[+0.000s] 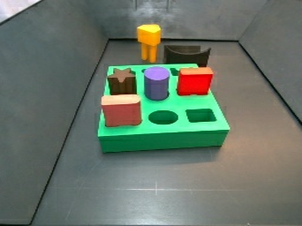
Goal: Pick up the 3 prong object. Move up. Move to above the board. Insert the 3 prong object.
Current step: Pick up the 3 prong object.
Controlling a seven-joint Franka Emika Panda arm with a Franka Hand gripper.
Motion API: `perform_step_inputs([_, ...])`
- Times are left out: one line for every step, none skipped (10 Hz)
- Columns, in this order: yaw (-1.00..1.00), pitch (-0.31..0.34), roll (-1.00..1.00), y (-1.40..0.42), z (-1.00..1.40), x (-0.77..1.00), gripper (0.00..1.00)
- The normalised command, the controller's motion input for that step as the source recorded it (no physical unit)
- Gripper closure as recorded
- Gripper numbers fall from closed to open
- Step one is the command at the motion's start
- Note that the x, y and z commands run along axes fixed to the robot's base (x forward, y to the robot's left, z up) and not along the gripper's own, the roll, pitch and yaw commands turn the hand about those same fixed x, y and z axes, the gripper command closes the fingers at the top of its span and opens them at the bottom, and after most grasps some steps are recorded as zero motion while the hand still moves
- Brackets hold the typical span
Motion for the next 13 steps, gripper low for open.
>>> perform_step_inputs([-0.16,0.000,0.00,0.03,-0.22,0.13,0.00])
perform_step_inputs([-0.11,0.000,0.00,0.01,-0.21,0.15,0.00])
perform_step_inputs([-0.09,0.000,-0.01,0.02,-0.27,0.18,0.00])
perform_step_inputs([-0.08,-0.013,-0.03,0.02,-0.31,0.07,0.00])
perform_step_inputs([0.00,-0.137,-0.01,0.00,-0.35,-0.16,0.00])
perform_step_inputs([0.00,-0.149,-0.03,0.00,-0.24,-0.28,0.00])
perform_step_inputs([0.00,-0.110,0.00,0.00,-0.06,-0.34,0.00])
perform_step_inputs([0.00,-0.114,0.00,0.00,0.00,-0.38,0.00])
perform_step_inputs([0.02,-0.099,0.00,0.01,-0.10,-0.25,0.00])
perform_step_inputs([0.09,-0.096,0.00,0.03,-0.20,-0.13,0.00])
perform_step_inputs([0.09,-0.043,-0.04,0.06,-0.24,0.00,0.00])
perform_step_inputs([0.05,-0.020,-0.13,0.09,-0.23,0.23,0.00])
perform_step_inputs([0.07,-0.041,-0.15,0.12,-0.19,0.18,0.00])
